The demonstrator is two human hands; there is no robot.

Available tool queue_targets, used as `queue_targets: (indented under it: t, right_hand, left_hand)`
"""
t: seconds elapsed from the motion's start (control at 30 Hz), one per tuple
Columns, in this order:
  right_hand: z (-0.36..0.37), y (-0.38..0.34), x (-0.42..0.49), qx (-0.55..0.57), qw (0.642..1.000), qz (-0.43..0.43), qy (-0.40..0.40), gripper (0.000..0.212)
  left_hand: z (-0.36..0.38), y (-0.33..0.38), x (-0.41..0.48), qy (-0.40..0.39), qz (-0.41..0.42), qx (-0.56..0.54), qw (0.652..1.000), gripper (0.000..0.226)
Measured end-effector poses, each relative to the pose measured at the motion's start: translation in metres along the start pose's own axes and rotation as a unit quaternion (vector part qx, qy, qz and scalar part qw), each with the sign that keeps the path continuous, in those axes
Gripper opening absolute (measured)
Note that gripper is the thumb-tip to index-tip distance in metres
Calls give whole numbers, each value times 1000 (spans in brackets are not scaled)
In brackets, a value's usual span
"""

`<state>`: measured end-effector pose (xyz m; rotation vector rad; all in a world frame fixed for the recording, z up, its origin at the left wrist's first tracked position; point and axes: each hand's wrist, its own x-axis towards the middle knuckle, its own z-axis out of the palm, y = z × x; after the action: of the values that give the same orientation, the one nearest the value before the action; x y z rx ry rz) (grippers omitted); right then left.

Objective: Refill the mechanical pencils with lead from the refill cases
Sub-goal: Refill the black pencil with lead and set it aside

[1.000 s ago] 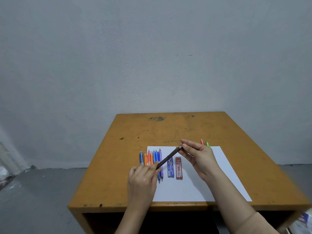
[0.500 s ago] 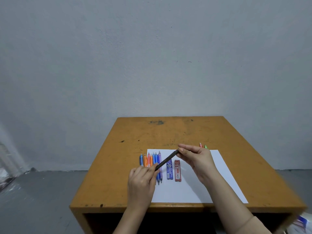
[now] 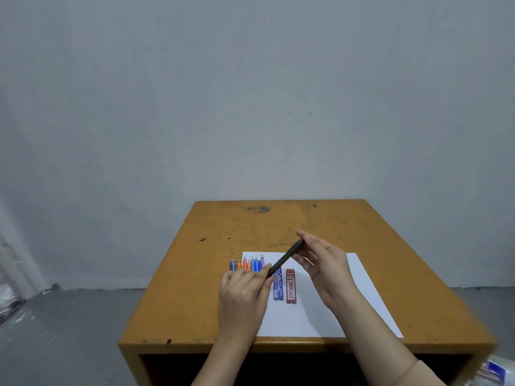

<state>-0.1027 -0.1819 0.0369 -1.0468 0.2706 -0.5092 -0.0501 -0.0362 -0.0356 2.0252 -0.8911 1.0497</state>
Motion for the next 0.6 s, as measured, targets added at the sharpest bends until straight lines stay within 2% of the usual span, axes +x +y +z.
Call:
queue_targets:
  t: [0.13, 0.23, 0.3, 0.37, 0.43, 0.5, 0.6]
  right_hand:
    - [10, -9, -3, 100, 992, 68, -41, 42]
    - [17, -14, -2, 178, 979, 93, -29, 45]
    - [20, -15, 3, 222, 969, 105, -12, 43]
    - [20, -18, 9, 232, 966, 116, 8, 42]
    - [18, -21, 14, 239, 963, 120, 21, 41]
    - [15, -23, 19, 250, 961, 119, 24, 40]
    - [10, -26, 26, 266, 957, 116, 28, 39]
  left_hand:
    - [0, 12, 10, 16, -2, 18, 1000, 27]
    - [0, 25, 15, -7, -25, 15, 1000, 27]
    - [-2, 32, 17, -42, -74, -4, 996, 30]
    - [-7, 40, 19, -90, -165, -27, 982, 30]
    - [-15, 45, 22, -144, -292, -94, 941, 30]
    - [-22, 47, 24, -163, -394, -206, 881, 29]
    - [-31, 51, 30, -165, -453, -342, 807, 14]
